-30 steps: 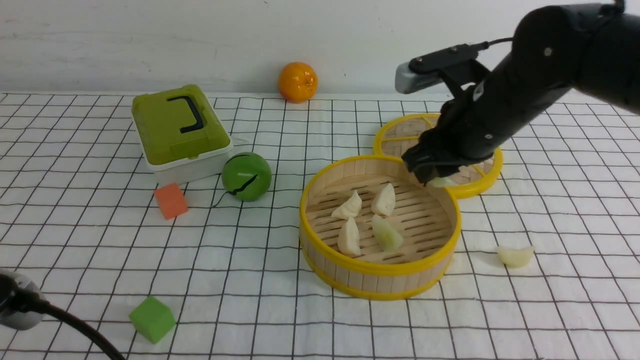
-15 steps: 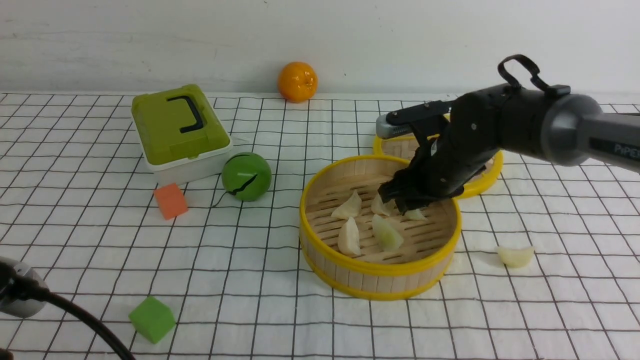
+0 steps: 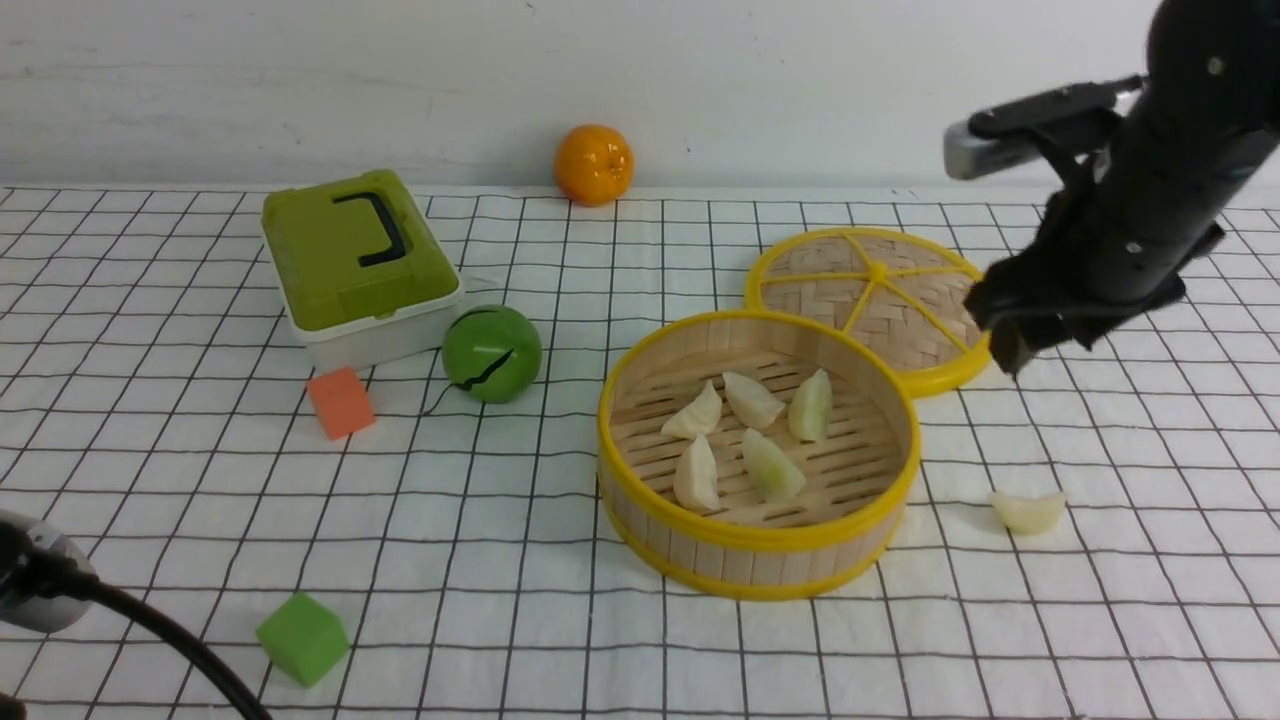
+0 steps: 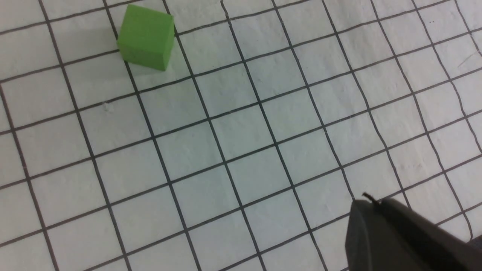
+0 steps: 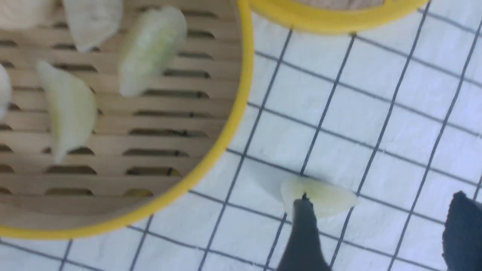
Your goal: Put the dumplings into the steamer on the table with the white tablecloth.
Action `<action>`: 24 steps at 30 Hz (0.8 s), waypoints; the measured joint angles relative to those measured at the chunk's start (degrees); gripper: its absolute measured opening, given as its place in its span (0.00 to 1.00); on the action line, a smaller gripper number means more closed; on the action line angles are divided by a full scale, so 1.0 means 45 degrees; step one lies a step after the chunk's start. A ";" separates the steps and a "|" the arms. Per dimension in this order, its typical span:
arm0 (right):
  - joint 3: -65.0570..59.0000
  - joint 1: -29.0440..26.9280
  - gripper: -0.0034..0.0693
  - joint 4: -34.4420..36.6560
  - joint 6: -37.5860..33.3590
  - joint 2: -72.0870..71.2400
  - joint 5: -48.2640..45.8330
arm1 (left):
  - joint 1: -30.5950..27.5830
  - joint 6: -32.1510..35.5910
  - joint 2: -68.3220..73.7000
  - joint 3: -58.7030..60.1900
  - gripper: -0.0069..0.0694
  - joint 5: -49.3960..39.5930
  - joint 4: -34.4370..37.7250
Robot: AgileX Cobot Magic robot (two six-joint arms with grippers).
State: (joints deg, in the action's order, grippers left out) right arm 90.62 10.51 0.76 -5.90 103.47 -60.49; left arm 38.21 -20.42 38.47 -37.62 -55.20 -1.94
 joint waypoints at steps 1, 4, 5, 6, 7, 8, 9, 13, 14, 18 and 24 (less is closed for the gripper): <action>-0.0488 -0.0336 0.69 0.0535 -0.0553 0.0128 -0.0002 | 0.0000 0.0000 0.0000 0.0000 0.11 0.0000 0.0000; -0.1621 -0.0732 0.69 0.1096 -0.1595 0.0522 0.0556 | 0.0000 0.0000 0.0000 0.0000 0.12 0.0000 0.0000; -0.1992 -0.0808 0.69 0.1097 -0.2094 0.0653 0.0844 | 0.0000 0.0000 0.0000 0.0000 0.12 0.0000 0.0000; -0.2259 -0.0830 0.69 0.1046 -0.2564 0.0780 0.1074 | 0.0000 0.0000 0.0000 0.0000 0.12 0.0000 0.0000; -0.2494 -0.0846 0.69 0.0983 -0.3088 0.0907 0.1222 | 0.0000 0.0000 0.0000 0.0000 0.12 0.0000 0.0000; -0.2749 -0.0857 0.69 0.0820 -0.3784 0.1050 0.1449 | 0.0000 0.0000 0.0000 0.0000 0.12 0.0000 0.0000; -0.2952 -0.0857 0.69 0.0724 -0.4494 0.1182 0.1727 | 0.0000 0.0000 0.0000 0.0000 0.12 0.0000 0.0000; -0.3195 -0.0861 0.69 0.0706 -0.6754 0.1372 0.2658 | 0.0000 0.0000 0.0000 0.0000 0.12 0.0000 0.0000; -0.3206 -0.0861 0.69 0.0774 -0.7143 0.1372 0.2986 | 0.0000 0.0000 0.0000 0.0000 0.12 0.0000 0.0000; -0.3206 -0.0861 0.69 0.0793 -0.8433 0.1372 0.3714 | 0.0000 0.0000 0.0000 0.0000 0.12 -0.0013 0.0000; -0.3206 -0.0861 0.67 0.1017 -1.0112 0.1396 0.3781 | 0.0000 0.0000 0.0000 0.0000 0.12 -0.0317 0.0013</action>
State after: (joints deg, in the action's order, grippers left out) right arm 76.20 6.64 5.34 -51.41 109.75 -43.48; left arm 38.21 -20.42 38.47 -37.62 -56.63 -1.88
